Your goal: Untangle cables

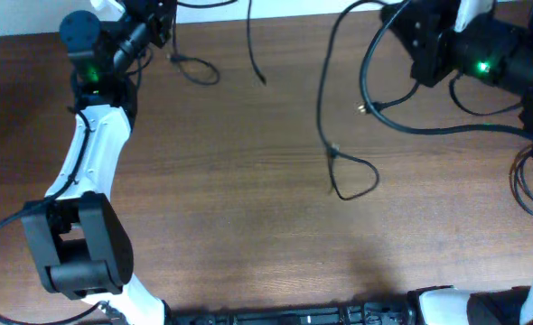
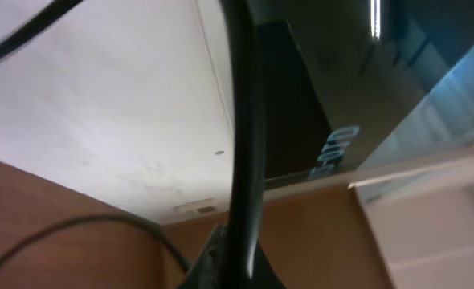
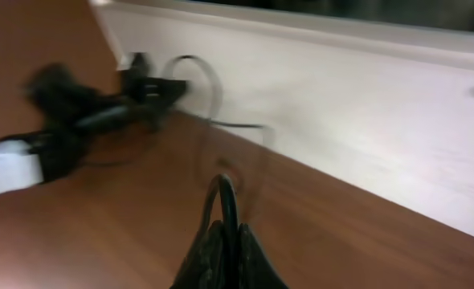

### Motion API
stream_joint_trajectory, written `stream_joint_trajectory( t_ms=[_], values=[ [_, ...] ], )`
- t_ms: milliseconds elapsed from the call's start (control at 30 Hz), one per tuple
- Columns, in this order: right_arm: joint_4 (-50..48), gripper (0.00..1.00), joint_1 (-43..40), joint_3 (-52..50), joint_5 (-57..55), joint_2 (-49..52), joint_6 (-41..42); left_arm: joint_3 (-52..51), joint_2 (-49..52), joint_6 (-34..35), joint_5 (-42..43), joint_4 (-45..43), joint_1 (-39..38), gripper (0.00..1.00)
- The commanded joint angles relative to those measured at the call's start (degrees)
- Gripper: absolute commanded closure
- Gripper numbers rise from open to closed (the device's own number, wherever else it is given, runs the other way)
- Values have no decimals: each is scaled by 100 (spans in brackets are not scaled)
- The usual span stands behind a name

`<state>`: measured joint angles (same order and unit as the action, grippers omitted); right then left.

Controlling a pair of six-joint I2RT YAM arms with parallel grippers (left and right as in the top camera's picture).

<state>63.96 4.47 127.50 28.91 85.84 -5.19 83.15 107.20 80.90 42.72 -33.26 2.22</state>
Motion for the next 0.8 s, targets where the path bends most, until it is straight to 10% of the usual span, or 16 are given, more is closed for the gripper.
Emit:
stream_joint_trajectory(
  t_ms=[0, 367, 567, 767],
  values=[
    [-205, 96, -11, 17, -1961, -192, -59, 52, -87, -1576, 1307, -33, 35, 100],
    [-2087, 96, -341, 17, -5676, -118, -544, 52, -96, -2485, 3309, 634, -374, 100],
    [-2465, 96, -1582, 17, -5657, 66, -553, 52, -96, -2699, 2608, 1561, -741, 100],
    [-1805, 96, -2605, 17, -5549, 627, -549, 55, -105, -4395, 249, 4044, -966, 100]
  ],
)
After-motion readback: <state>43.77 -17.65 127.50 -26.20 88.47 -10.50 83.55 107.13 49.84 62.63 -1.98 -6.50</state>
